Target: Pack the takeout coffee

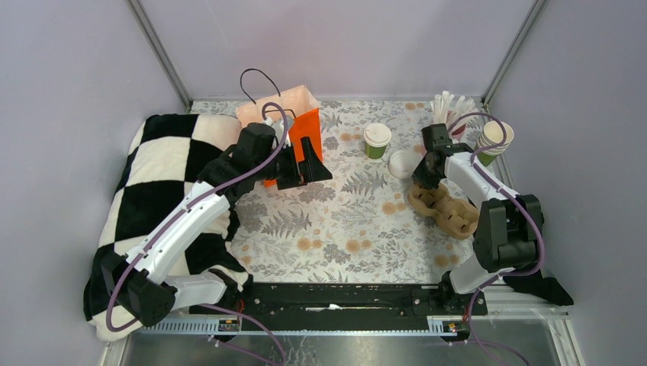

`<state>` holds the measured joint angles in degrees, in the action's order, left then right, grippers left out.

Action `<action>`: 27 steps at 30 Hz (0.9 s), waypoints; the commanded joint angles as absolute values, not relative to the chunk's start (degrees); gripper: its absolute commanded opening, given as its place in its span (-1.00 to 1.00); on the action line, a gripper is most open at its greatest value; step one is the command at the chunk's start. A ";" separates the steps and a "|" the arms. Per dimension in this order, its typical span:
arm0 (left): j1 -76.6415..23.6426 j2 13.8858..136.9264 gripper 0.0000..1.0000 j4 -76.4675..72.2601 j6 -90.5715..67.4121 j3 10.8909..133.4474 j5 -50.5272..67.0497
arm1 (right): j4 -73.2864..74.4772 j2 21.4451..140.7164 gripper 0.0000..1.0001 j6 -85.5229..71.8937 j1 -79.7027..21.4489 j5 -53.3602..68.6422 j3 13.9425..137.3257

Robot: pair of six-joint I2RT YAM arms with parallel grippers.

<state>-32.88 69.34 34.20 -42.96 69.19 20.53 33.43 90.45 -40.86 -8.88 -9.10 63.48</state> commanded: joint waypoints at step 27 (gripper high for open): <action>-32.17 67.14 0.98 32.50 -42.89 69.70 22.71 | 36.24 77.53 -1.00 -34.37 -9.06 -8.46 65.37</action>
<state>-32.49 69.36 34.17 -42.50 69.32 21.28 38.74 81.14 -39.62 -9.28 -10.46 65.71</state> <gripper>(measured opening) 0.988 0.245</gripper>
